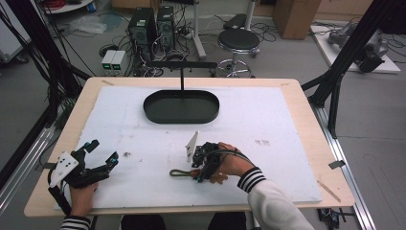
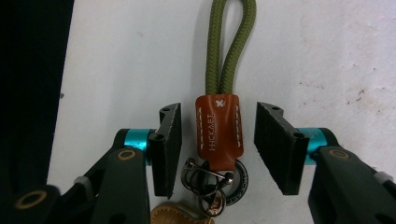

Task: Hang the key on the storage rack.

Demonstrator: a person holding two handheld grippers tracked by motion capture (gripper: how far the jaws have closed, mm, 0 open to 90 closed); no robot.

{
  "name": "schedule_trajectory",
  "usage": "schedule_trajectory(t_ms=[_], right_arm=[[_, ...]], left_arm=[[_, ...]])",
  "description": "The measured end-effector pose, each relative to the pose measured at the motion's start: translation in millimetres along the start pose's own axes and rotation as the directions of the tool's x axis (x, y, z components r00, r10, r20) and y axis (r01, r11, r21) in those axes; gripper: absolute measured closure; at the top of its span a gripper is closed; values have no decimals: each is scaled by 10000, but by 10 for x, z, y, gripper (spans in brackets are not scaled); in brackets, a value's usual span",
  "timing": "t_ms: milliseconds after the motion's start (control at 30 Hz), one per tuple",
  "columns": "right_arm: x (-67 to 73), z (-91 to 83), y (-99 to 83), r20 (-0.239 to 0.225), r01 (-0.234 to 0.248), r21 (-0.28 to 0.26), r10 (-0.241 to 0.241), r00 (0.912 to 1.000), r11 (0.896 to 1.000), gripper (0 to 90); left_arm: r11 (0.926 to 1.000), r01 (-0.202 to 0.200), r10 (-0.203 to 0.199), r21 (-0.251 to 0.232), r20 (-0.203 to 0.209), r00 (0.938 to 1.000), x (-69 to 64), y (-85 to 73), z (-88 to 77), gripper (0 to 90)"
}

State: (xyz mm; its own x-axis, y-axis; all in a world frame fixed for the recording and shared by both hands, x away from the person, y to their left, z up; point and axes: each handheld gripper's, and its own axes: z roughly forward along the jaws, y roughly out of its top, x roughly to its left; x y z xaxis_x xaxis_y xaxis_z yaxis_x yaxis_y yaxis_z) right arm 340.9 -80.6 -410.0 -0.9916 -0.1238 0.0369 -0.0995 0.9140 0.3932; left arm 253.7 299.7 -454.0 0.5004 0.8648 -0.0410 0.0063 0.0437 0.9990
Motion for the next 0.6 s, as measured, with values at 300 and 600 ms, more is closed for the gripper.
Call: schedule_trajectory(t_ms=[300,600], right_arm=[[12,10,7,49,256,258,-258,9997,9993,620],[14,4,13,79,425,270,-427,9991,9987,733]], left_arm=[[10000,-4,4,-8,-7,10000,0,0,1,138],[10000,23,-23,6,-11,10000,0,0,1,138]])
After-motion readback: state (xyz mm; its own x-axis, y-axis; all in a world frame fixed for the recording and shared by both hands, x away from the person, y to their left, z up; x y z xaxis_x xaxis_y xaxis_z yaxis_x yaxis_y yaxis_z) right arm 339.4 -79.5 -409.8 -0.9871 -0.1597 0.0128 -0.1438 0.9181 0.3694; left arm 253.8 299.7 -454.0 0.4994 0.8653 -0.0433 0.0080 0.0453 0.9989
